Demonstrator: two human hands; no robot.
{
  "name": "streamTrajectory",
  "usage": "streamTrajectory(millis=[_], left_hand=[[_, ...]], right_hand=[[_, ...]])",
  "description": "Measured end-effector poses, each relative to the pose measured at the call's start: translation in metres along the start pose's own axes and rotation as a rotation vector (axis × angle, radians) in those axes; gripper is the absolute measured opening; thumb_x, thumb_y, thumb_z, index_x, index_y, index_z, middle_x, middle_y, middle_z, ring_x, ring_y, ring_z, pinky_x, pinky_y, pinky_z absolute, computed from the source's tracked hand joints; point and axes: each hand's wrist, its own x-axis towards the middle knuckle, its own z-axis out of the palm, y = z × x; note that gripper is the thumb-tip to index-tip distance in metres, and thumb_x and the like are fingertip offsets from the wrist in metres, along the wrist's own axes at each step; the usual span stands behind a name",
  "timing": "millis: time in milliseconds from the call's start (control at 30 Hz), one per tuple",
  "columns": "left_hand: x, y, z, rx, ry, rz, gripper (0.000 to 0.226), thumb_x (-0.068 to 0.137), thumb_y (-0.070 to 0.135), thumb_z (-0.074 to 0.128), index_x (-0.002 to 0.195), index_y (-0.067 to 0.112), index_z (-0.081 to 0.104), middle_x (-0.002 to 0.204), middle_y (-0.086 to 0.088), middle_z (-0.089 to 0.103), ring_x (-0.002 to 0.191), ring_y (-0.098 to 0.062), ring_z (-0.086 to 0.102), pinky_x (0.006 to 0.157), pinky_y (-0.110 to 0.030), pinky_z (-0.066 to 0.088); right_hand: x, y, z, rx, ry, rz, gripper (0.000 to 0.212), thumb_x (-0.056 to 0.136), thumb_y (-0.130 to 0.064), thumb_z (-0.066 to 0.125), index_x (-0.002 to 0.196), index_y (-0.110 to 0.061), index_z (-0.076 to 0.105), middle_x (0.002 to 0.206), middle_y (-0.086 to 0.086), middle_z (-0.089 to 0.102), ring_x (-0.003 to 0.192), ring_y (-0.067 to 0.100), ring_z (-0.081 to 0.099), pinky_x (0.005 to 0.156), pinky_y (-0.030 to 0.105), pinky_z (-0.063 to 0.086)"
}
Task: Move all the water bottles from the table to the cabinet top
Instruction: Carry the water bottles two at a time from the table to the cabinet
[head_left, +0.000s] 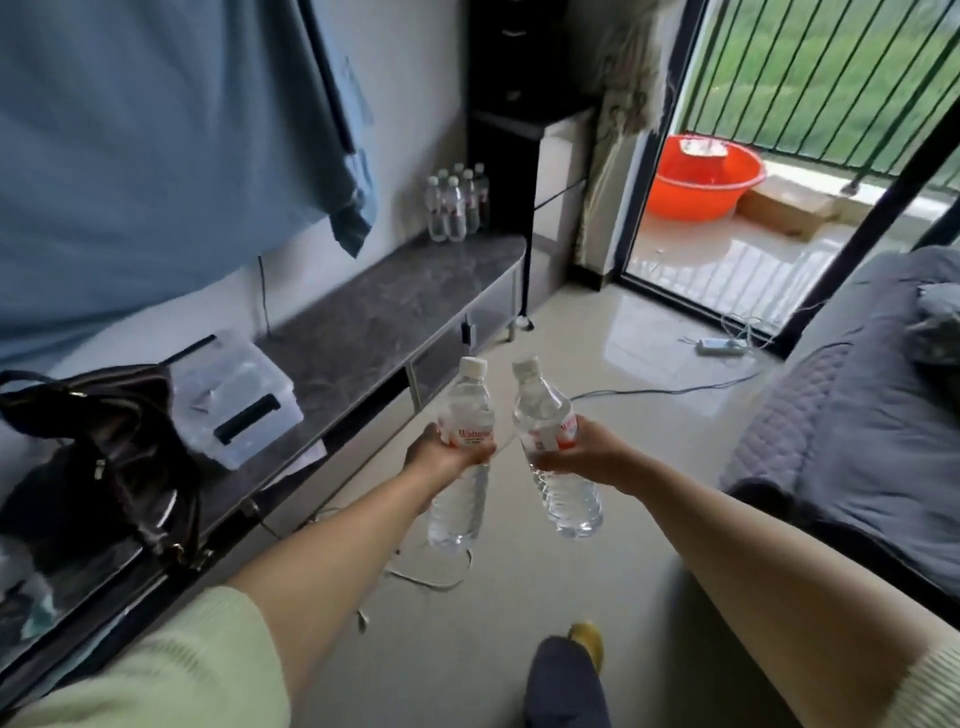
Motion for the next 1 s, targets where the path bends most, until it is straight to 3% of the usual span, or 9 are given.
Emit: streamTrajectory(millis=[133, 367, 467, 600, 767, 900, 1000], left_hand=[[0.056, 0.051, 0.051, -0.005, -0.037, 0.031, 0.051, 0.062, 0.037, 0.086, 0.105, 0.018, 0.068, 0.1, -0.005, 0.073, 0.093, -0.023, 0.068, 0.089, -0.041, 0.056], [0.143, 0.13, 0.122, -0.02, -0.065, 0.022, 0.048, 0.059, 0.042, 0.086, 0.099, 0.024, 0.066, 0.096, 0.001, 0.072, 0.088, -0.016, 0.067, 0.085, -0.035, 0.056], [0.177, 0.149, 0.136, 0.01, -0.096, -0.017, 0.059, 0.057, 0.046, 0.085, 0.107, 0.021, 0.065, 0.101, 0.0, 0.072, 0.091, -0.017, 0.067, 0.086, -0.035, 0.057], [0.238, 0.171, 0.141, 0.039, -0.1, -0.035, 0.07, 0.057, 0.045, 0.086, 0.116, 0.017, 0.061, 0.109, -0.004, 0.069, 0.101, -0.023, 0.066, 0.093, -0.041, 0.054], [0.344, 0.219, 0.124, -0.007, -0.083, -0.005, 0.054, 0.062, 0.038, 0.086, 0.108, 0.02, 0.064, 0.103, -0.001, 0.071, 0.096, -0.021, 0.066, 0.092, -0.037, 0.054], [0.419, 0.267, 0.096, -0.046, -0.055, -0.023, 0.038, 0.066, 0.033, 0.086, 0.093, 0.025, 0.061, 0.099, 0.002, 0.067, 0.093, -0.018, 0.064, 0.085, -0.028, 0.05], [0.468, 0.297, 0.073, -0.076, -0.038, -0.026, 0.042, 0.07, 0.024, 0.085, 0.104, 0.018, 0.062, 0.101, -0.003, 0.065, 0.094, -0.02, 0.063, 0.083, -0.028, 0.049]], right_hand=[[0.038, 0.018, -0.078, 0.004, 0.026, 0.004, 0.034, 0.077, -0.01, 0.077, 0.107, -0.004, 0.062, 0.092, 0.009, 0.067, 0.086, 0.022, 0.064, 0.084, 0.037, 0.055], [0.106, 0.036, -0.204, -0.019, 0.08, 0.018, 0.027, 0.077, -0.016, 0.078, 0.1, -0.011, 0.064, 0.089, 0.007, 0.068, 0.082, 0.02, 0.065, 0.077, 0.031, 0.054], [0.141, 0.043, -0.235, 0.0, 0.102, 0.044, 0.028, 0.077, -0.016, 0.078, 0.101, -0.012, 0.065, 0.089, 0.006, 0.069, 0.082, 0.02, 0.065, 0.076, 0.03, 0.053], [0.198, 0.039, -0.256, -0.001, 0.063, 0.039, 0.023, 0.077, -0.015, 0.077, 0.096, -0.015, 0.064, 0.084, 0.001, 0.068, 0.079, 0.017, 0.064, 0.069, 0.022, 0.05], [0.303, 0.009, -0.283, 0.019, 0.079, 0.025, 0.021, 0.077, -0.009, 0.077, 0.092, -0.015, 0.064, 0.078, -0.003, 0.066, 0.07, 0.009, 0.061, 0.058, 0.011, 0.048], [0.383, -0.026, -0.307, 0.033, 0.114, 0.035, 0.03, 0.076, -0.009, 0.078, 0.102, -0.01, 0.064, 0.084, 0.001, 0.067, 0.074, 0.012, 0.062, 0.062, 0.018, 0.048], [0.434, -0.048, -0.324, 0.06, 0.117, 0.029, 0.027, 0.075, -0.009, 0.079, 0.097, -0.013, 0.063, 0.083, 0.001, 0.067, 0.074, 0.013, 0.062, 0.062, 0.018, 0.048]])
